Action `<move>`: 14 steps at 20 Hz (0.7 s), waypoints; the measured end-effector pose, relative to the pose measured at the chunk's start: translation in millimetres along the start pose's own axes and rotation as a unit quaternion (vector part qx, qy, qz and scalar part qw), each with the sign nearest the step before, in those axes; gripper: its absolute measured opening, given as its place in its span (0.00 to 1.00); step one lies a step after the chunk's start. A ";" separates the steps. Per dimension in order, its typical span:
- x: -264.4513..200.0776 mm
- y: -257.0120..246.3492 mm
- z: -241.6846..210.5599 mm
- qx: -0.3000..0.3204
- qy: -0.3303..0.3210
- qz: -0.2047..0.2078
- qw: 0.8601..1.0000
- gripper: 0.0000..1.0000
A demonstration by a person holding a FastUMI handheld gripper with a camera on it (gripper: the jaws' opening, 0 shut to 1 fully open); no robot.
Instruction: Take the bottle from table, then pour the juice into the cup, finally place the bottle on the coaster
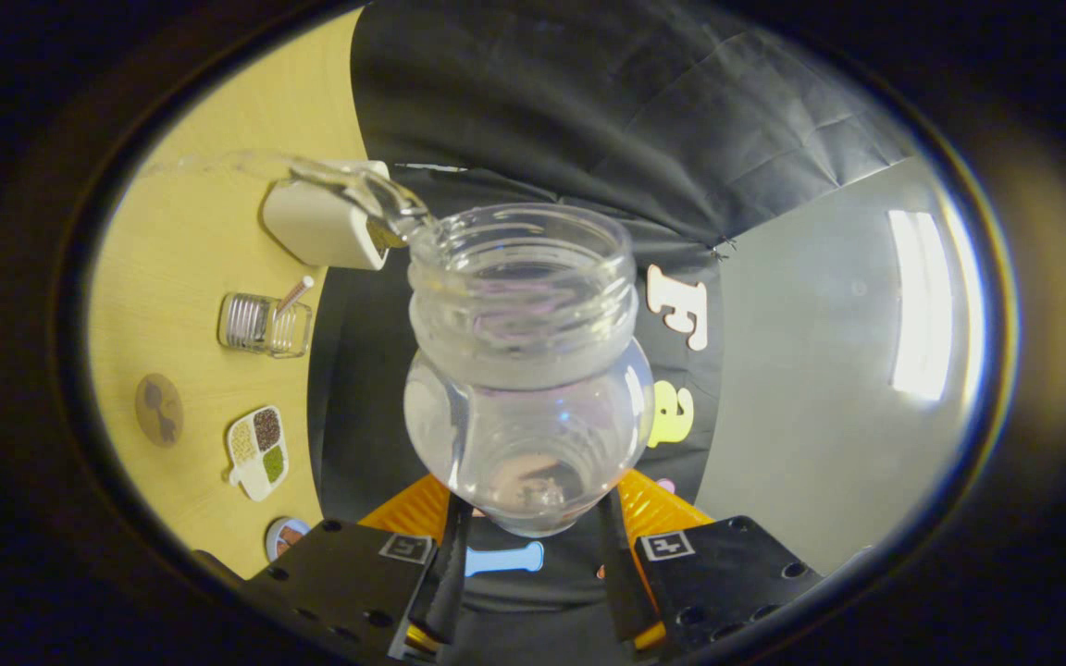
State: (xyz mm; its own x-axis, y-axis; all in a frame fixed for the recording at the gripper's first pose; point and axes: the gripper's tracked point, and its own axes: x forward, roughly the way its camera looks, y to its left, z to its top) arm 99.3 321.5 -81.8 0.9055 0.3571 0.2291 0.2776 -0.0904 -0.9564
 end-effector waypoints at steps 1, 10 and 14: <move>0.0 -0.4 1.0 -0.002 -0.002 0.000 1.000 0.66; 2.1 -9.5 4.2 -0.012 -0.013 -0.013 1.000 0.66; 1.3 -16.3 5.5 -0.021 -0.020 -0.023 0.999 0.66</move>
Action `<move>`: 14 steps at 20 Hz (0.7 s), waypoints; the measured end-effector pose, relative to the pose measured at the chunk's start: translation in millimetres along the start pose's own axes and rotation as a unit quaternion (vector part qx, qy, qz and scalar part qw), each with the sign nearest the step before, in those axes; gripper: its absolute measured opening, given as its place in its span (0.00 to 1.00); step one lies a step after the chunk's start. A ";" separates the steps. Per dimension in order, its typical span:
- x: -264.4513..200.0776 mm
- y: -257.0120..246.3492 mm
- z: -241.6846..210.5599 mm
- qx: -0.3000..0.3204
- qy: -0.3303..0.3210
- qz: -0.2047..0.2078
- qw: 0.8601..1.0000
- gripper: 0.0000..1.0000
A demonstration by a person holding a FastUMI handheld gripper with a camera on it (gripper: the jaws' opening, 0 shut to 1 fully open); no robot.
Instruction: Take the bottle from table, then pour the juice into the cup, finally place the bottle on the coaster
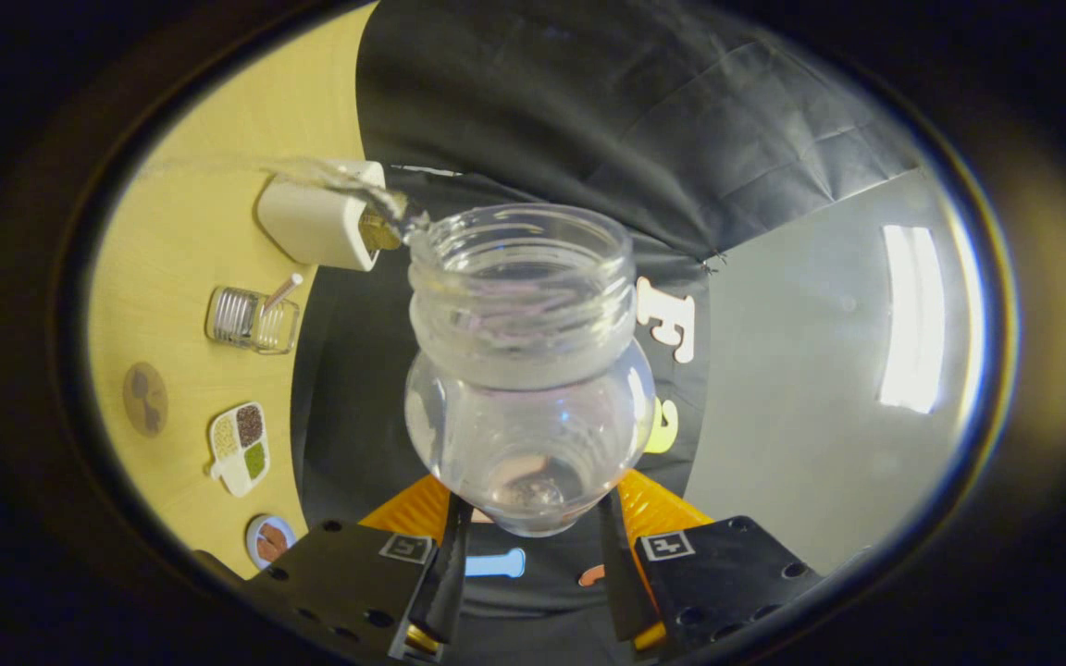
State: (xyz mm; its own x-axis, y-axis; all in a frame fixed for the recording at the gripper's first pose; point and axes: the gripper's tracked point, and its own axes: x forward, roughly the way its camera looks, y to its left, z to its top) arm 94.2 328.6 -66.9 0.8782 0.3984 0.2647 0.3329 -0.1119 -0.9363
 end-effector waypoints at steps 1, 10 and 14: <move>-1.1 -1.0 -0.2 -0.004 -0.003 -0.002 1.000 0.66; -6.5 -9.7 7.6 -0.028 -0.030 -0.021 0.999 0.67; -8.7 -15.4 16.7 -0.037 -0.048 -0.033 0.998 0.67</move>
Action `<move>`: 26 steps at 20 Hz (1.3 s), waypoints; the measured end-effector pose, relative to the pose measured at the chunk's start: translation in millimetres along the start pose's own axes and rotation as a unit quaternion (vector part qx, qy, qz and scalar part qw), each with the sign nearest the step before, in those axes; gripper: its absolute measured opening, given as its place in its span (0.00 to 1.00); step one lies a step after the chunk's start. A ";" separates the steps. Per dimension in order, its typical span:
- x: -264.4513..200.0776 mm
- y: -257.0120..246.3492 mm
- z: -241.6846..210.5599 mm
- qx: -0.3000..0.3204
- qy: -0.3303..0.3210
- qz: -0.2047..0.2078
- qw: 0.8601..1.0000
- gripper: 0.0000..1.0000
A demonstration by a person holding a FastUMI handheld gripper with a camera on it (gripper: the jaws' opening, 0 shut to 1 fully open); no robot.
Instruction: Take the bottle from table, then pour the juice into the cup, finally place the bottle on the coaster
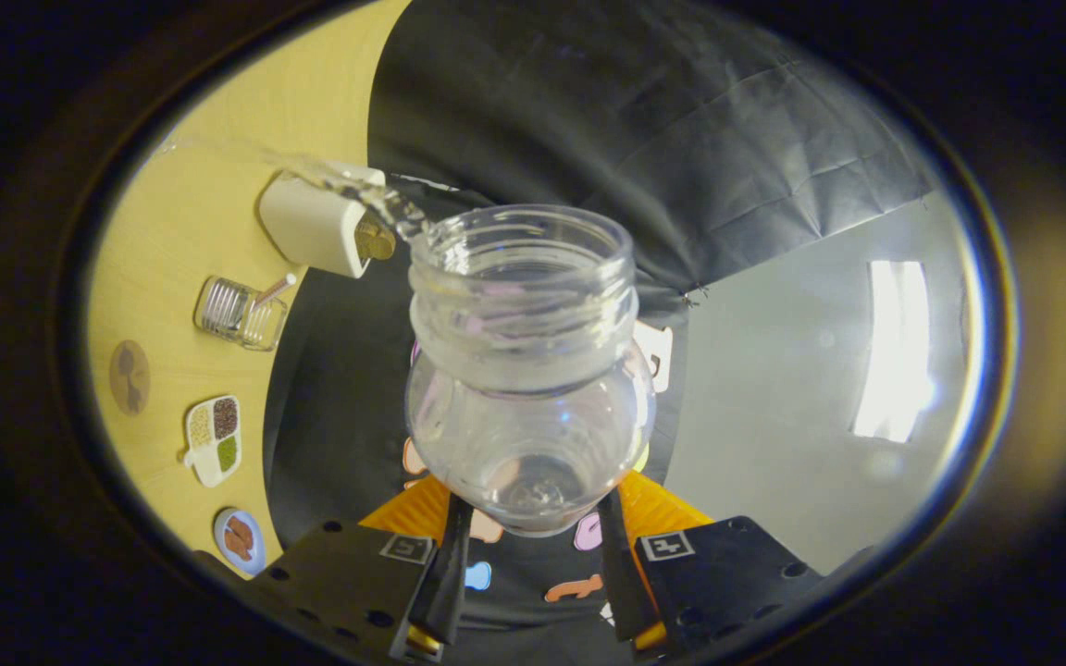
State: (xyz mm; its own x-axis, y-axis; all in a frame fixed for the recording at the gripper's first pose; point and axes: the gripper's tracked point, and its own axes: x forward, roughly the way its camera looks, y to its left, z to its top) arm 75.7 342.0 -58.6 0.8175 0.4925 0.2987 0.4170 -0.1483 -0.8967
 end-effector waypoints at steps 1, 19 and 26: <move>-0.5 -1.8 1.7 -0.005 -0.004 -0.002 1.000 0.67; -13.6 1.2 34.5 -0.044 -0.072 -0.014 0.996 0.67; -15.1 7.9 35.4 -0.036 -0.073 -0.004 0.997 0.67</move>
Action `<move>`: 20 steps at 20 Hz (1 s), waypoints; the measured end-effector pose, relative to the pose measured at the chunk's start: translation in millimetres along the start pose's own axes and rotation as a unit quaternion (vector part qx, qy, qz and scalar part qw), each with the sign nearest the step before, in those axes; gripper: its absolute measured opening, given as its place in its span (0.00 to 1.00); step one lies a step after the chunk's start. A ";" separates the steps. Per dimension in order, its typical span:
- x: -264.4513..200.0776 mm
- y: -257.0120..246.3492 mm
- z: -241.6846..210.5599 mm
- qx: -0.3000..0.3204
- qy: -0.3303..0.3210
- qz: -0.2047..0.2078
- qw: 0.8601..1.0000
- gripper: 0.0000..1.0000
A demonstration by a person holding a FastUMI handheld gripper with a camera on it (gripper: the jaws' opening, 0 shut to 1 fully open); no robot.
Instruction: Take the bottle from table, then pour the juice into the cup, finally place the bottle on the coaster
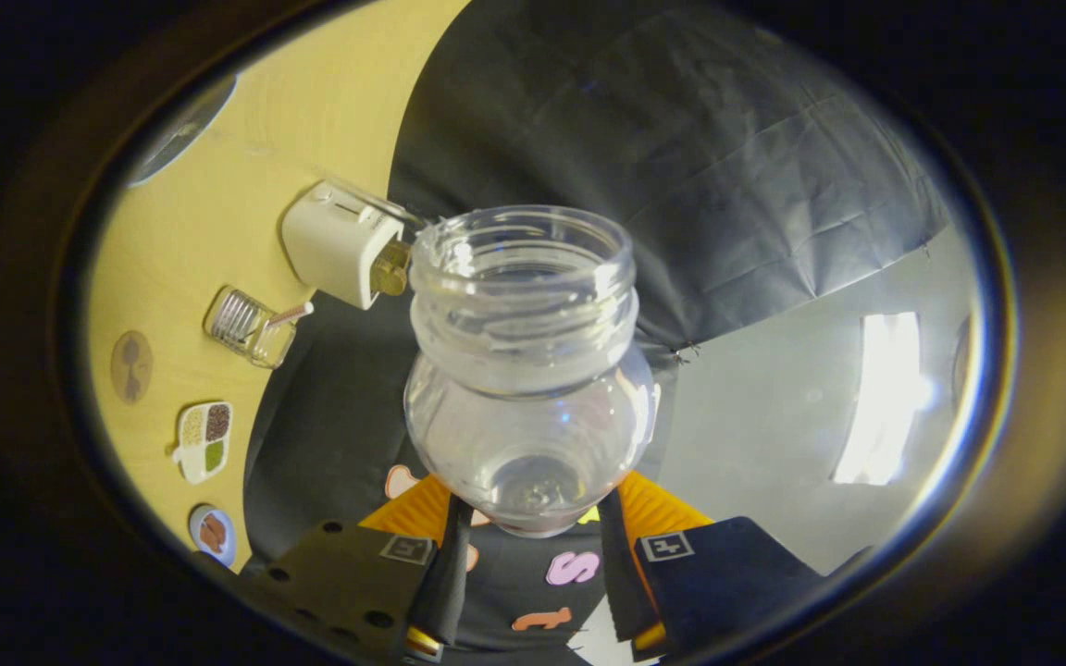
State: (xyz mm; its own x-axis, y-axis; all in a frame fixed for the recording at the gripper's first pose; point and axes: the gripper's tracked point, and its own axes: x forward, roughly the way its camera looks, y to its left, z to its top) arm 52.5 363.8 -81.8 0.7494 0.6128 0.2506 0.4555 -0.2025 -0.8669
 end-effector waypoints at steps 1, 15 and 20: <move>-1.6 3.4 0.8 0.005 0.001 0.005 1.000 0.67; -9.1 67.6 -22.4 0.231 0.094 0.141 0.958 0.68; -13.8 105.9 -31.7 0.358 0.148 0.202 0.899 0.68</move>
State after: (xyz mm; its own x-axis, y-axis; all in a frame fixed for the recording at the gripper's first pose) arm 105.6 309.6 -163.4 0.9276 0.3479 -0.1363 -0.2307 0.2461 -0.9414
